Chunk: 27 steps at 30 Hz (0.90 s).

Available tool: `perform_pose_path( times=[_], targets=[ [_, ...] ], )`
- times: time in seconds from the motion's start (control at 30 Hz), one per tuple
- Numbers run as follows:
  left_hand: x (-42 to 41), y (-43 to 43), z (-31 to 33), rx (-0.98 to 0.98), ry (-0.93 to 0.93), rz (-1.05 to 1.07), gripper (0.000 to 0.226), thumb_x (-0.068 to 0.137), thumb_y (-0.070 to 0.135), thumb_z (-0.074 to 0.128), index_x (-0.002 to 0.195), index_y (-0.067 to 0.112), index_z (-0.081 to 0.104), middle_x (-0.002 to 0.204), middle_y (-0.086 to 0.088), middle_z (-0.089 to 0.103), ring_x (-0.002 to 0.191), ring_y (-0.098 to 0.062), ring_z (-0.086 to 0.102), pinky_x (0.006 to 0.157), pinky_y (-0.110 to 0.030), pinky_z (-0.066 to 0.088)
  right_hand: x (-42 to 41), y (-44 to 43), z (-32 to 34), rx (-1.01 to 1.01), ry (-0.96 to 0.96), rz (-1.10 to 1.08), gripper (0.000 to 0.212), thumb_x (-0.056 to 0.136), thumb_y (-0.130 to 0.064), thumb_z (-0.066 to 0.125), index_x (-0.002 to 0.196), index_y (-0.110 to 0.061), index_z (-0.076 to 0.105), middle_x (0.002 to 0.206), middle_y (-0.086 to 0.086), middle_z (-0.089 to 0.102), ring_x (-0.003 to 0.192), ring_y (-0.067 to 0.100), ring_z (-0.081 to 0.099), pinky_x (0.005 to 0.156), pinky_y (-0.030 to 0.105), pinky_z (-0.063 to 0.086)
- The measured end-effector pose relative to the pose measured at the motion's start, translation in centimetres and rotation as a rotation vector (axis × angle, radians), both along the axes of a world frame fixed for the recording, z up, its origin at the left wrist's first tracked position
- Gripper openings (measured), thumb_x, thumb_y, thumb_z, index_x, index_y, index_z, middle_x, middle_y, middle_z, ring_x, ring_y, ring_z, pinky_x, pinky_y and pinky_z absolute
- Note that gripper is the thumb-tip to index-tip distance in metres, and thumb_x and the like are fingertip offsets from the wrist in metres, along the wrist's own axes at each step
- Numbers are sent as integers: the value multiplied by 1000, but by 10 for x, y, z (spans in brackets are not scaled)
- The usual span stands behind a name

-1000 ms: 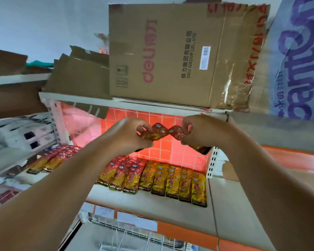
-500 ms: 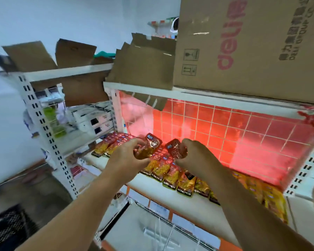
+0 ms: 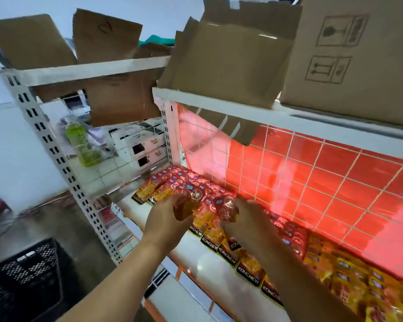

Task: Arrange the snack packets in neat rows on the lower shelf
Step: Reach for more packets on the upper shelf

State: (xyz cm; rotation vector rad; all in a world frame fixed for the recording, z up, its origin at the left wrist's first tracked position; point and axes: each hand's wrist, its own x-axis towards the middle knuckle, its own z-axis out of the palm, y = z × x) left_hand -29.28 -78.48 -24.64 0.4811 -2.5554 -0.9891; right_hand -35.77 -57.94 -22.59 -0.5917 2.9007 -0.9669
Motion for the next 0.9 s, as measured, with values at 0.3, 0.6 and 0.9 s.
perform_pose_path(
  times=[0.3, 0.6, 0.9],
  targets=[
    [-29, -59, -37, 4, -40, 52, 41, 83, 31, 83, 121, 28, 68, 94, 20, 62, 88, -3, 62, 74, -18, 51, -28, -42, -32, 121, 51, 23, 39, 79, -49, 76, 82, -27, 45, 82, -8, 47, 72, 8, 47, 54, 24, 30],
    [-71, -136, -75, -186, -59, 7, 44, 78, 47, 69, 114, 23, 64, 99, 2, 67, 95, -20, 58, 84, -38, 54, -34, -91, -56, 188, 87, -33, 41, 77, -51, 77, 85, -26, 45, 83, -7, 49, 72, 12, 51, 58, 20, 32],
    [-103, -186, -100, -370, -31, -207, 60, 68, 41, 86, 118, 16, 65, 108, -5, 67, 99, -30, 63, 92, -43, 55, -19, -166, -67, 190, -30, -270, 34, 75, -52, 67, 87, -27, 48, 87, -6, 45, 80, 16, 51, 67, 31, 39]
  ],
)
